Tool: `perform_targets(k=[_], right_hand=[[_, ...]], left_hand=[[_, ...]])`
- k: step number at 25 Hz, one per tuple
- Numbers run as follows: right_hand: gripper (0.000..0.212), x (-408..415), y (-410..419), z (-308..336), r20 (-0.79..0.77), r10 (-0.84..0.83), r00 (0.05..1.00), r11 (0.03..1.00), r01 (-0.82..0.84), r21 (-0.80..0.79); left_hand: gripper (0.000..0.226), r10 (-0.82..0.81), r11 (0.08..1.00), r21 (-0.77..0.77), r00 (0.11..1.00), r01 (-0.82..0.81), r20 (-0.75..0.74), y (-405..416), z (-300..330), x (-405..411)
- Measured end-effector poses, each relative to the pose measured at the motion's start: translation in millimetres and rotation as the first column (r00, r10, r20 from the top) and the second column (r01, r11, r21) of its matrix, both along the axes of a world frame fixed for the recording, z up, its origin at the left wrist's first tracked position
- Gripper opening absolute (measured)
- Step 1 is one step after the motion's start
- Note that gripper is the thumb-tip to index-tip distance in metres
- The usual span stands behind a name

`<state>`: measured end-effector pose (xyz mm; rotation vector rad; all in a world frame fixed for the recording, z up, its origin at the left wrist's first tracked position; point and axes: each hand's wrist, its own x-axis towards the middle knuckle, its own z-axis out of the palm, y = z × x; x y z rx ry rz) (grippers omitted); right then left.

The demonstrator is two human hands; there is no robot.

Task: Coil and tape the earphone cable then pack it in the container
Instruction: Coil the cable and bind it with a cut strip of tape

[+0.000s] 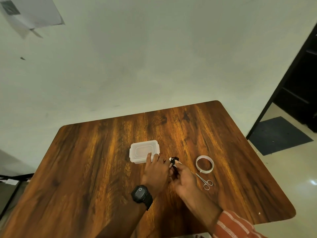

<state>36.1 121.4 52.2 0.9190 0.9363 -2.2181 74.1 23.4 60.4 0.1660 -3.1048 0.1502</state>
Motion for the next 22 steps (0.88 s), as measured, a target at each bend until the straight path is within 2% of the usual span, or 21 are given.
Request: perform_targets(k=[2, 7, 12, 13, 14, 16, 17, 18, 20, 22], right_hand=[[0.022, -2, 0, 6, -0.013, -0.005, 1.0, 1.0, 0.005, -0.006], [0.037, -10, -3, 13, -0.036, 0.001, 0.999, 0.999, -0.002, -0.035], [0.037, -16, -5, 19, -0.039, -0.004, 0.999, 0.998, 0.002, -0.062], [0.036, -16, -5, 21, -0.059, -0.009, 0.998, 0.998, 0.006, -0.058], [0.034, -16, -4, 23, -0.091, -0.01, 0.996, 0.999, 0.006, -0.049], [0.025, -15, -4, 27, -0.167, 0.015, 0.986, 1.0, -0.017, -0.011], [0.017, -15, -3, 30, -0.2, 0.04, 0.979, 0.999, -0.038, 0.015], [0.008, -15, -3, 34, -0.228, 0.064, 0.972, 0.998, -0.057, 0.038], [0.008, -18, -2, 38, -0.265, 0.107, 0.958, 0.993, -0.088, 0.08], [0.005, -19, 0, 40, -0.284, 0.141, 0.948, 0.988, -0.116, 0.105]], left_hand=[[0.022, 0.015, 0.999, 0.043, 0.997, -0.012, -0.08, 1, 7, -1], [0.009, 0.239, 0.918, 0.381, 0.921, -0.111, -0.309, 1, 25, -5], [0.008, 0.161, 0.921, 0.389, 0.9, 0.011, -0.406, -3, 20, -4], [0.008, 0.191, 0.89, 0.457, 0.894, 0.017, -0.404, -2, 21, -4], [0.007, 0.273, 0.808, 0.59, 0.882, 0.006, -0.383, -1, 23, -6], [0.011, 0.478, 0.464, 0.885, 0.849, -0.028, -0.224, -1, 28, -12], [0.012, 0.539, 0.296, 0.955, 0.831, -0.032, -0.139, -2, 29, -14], [0.009, 0.57, 0.182, 0.983, 0.818, -0.034, -0.077, -3, 31, -15], [0.005, 0.588, 0.018, 0.999, 0.809, -0.034, 0.017, -2, 36, -15], [0.011, 0.587, -0.072, 0.997, 0.806, -0.041, 0.076, -2, 37, -13]])
